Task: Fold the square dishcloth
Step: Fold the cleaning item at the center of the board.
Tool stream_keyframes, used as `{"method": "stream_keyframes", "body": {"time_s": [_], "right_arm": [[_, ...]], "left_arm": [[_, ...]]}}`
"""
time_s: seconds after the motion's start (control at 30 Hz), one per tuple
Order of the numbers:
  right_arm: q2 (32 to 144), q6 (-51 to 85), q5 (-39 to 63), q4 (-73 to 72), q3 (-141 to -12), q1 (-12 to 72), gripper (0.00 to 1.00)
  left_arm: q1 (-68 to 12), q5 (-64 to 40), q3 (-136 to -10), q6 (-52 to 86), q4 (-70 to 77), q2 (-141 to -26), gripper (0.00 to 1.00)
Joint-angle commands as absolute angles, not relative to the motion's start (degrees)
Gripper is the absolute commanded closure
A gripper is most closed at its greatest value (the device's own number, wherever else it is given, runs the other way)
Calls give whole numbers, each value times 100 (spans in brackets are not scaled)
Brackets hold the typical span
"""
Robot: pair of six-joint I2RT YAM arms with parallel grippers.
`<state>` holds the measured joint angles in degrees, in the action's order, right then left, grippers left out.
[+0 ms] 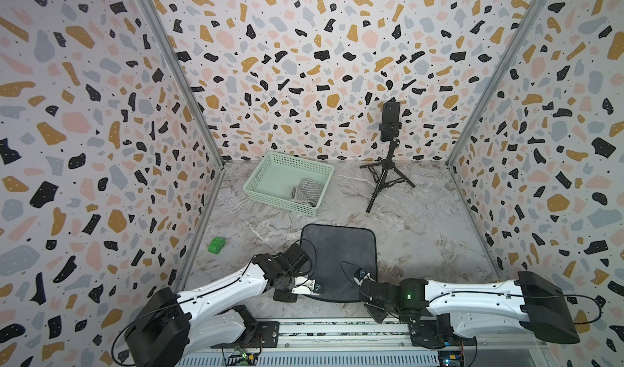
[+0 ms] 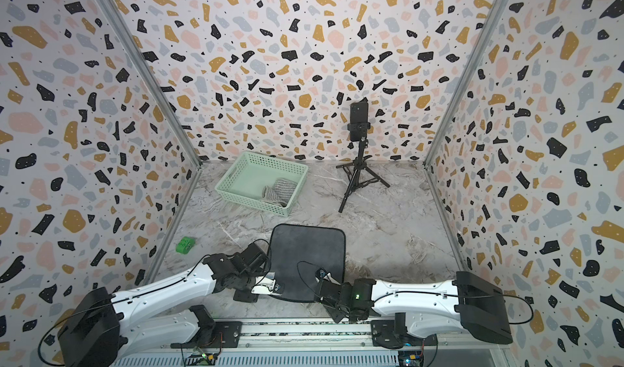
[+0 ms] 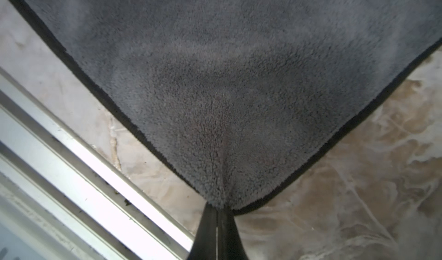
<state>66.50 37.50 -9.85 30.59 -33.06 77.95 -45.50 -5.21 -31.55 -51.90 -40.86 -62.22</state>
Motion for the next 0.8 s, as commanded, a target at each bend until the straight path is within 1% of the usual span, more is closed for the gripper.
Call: {"method": "stream_keyframes", "body": {"time_s": [0.0, 0.23, 0.4, 0.6, 0.67, 0.77], "right_arm": [[6558, 3675, -891, 3385, -3499, 7793, 100], [6558, 3645, -153, 3350, -3816, 7981, 100], [6336, 3601, 303, 3362, -4027, 8022, 100], [6594, 3446, 233, 3786, -4637, 7917, 100], [6739, 3354, 302, 3876, -4785, 7735, 100], [6913, 3139, 510, 4024, -4939, 7223, 100]], "left_arm": [[-4579, -410, -3269, -5272, -4655, -5893, 100], [-4579, 17, -3448, -5192, -5660, -5036, 100], [-4566, 262, -3655, -4924, -6334, -4720, 100], [-4507, 419, -4191, -4751, -6406, -4943, 100], [-4343, 419, -4408, -4842, -6253, -5138, 100], [-3983, 288, -4821, -4925, -6023, -5650, 100]]}}
